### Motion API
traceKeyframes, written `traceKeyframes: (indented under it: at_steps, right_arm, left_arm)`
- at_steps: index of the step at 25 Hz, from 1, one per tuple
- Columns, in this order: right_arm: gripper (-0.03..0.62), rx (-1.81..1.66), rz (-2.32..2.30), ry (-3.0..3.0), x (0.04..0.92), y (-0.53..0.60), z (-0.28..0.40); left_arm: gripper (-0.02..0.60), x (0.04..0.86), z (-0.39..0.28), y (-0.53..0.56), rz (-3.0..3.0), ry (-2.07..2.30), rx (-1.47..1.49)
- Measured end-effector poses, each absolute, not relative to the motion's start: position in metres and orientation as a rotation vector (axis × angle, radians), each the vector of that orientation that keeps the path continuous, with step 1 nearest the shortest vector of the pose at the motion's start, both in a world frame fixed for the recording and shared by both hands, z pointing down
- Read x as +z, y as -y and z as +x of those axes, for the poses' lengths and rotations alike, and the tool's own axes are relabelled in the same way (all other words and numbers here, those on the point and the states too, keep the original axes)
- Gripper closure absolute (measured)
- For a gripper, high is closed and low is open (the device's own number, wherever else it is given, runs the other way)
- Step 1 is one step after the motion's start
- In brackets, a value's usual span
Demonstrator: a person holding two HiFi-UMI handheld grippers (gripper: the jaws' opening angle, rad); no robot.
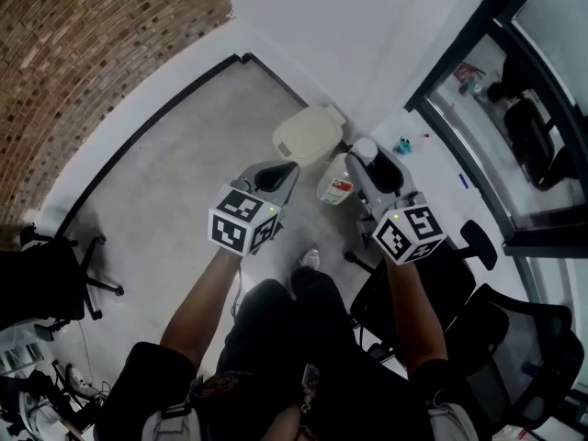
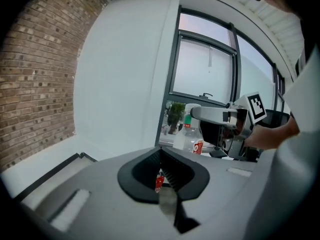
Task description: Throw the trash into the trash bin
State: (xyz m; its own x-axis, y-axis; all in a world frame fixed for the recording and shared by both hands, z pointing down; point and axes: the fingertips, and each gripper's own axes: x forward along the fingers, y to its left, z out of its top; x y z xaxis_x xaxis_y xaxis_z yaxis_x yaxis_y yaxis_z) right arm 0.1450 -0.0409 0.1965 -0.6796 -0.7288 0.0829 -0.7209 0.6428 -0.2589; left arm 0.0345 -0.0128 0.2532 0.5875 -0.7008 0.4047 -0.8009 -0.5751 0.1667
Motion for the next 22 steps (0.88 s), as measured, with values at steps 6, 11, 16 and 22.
traceKeyframes:
  at_steps: [6, 11, 16, 22]
  right_arm:
    - [0.407, -0.519, -1.242, -2.839, 0.229, 0.085, 0.128]
    - [0.407, -0.582, -1.302, -2.866, 0.267, 0.122, 0.102]
    - [0.407, -0.638, -1.414, -2.857, 0.320, 0.155, 0.080]
    - [0.407, -0.675, -1.564, -2.802, 0.377, 0.187, 0.070]
  left_arm:
    - [0.575, 0.290, 0.015, 0.050, 2.416, 1.227, 0.467]
    - [0.575, 0.332, -0.016, 0.092, 2.380, 1.198, 0.481]
    - [0.575, 0.398, -0.042, 0.137, 2.359, 1.127, 0.544]
    - [0.575, 0.497, -0.060, 0.185, 2.320, 1.006, 0.611]
